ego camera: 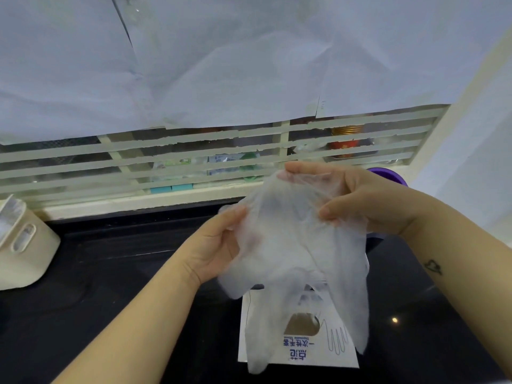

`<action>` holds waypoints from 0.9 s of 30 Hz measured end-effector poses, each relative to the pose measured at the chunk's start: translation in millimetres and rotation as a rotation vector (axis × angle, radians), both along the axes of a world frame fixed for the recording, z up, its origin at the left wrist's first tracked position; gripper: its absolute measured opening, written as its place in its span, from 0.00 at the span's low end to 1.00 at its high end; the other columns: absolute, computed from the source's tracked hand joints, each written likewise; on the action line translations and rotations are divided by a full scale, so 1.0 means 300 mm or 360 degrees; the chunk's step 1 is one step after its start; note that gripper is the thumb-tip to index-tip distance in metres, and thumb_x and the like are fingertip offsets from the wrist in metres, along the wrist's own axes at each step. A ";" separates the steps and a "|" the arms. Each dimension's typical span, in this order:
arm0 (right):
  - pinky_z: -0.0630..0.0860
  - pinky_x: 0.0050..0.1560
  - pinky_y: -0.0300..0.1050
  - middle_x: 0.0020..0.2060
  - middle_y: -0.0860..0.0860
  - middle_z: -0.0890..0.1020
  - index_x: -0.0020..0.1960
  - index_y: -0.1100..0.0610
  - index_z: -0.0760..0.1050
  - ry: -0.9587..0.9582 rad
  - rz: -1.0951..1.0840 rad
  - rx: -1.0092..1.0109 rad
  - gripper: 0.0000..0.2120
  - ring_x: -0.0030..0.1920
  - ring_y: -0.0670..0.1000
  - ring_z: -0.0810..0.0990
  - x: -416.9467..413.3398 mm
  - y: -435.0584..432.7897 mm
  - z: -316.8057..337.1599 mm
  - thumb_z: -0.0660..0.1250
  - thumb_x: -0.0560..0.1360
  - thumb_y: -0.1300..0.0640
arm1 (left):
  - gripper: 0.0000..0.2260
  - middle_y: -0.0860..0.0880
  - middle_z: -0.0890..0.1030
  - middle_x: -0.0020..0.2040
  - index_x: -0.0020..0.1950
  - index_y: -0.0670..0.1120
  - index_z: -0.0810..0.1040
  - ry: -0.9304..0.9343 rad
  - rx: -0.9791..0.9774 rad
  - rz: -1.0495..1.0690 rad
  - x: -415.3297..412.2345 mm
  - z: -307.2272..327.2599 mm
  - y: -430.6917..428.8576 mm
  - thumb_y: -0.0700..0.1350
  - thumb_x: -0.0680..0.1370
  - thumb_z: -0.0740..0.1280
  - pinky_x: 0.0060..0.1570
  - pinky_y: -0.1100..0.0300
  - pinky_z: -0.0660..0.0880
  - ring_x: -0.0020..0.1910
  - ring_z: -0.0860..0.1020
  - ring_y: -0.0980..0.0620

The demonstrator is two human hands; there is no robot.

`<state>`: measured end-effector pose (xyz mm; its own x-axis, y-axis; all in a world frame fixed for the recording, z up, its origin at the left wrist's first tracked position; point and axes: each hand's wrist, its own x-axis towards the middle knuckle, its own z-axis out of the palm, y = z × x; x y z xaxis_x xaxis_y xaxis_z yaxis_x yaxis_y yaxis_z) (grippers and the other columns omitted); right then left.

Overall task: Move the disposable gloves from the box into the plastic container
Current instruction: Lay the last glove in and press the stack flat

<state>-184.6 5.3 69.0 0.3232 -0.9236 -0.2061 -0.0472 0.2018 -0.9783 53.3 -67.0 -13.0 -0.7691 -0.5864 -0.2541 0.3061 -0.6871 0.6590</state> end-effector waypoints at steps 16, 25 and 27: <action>0.71 0.66 0.46 0.59 0.43 0.76 0.77 0.47 0.56 0.0872 -0.0120 0.0053 0.40 0.31 0.43 0.79 -0.036 -0.011 -0.120 0.68 0.72 0.70 | 0.08 0.48 0.77 0.38 0.47 0.45 0.77 -0.1689 -0.1407 0.0285 0.012 -0.024 -0.113 0.47 0.81 0.63 0.45 0.56 0.76 0.37 0.75 0.52; 0.67 0.67 0.50 0.76 0.49 0.59 0.78 0.46 0.48 0.1211 -0.0196 0.0258 0.46 0.60 0.50 0.75 -0.061 -0.034 -0.275 0.73 0.71 0.61 | 0.12 0.55 0.77 0.54 0.65 0.52 0.73 -0.2023 -0.2506 0.0323 -0.060 0.004 -0.107 0.48 0.82 0.59 0.47 0.59 0.74 0.44 0.75 0.58; 0.67 0.63 0.46 0.76 0.50 0.61 0.79 0.49 0.47 0.1306 -0.0194 0.0267 0.45 0.62 0.50 0.74 -0.050 -0.039 -0.286 0.72 0.72 0.60 | 0.18 0.54 0.70 0.70 0.73 0.55 0.66 -0.1967 -0.2962 -0.0435 -0.137 -0.020 -0.052 0.52 0.83 0.56 0.64 0.57 0.69 0.62 0.73 0.55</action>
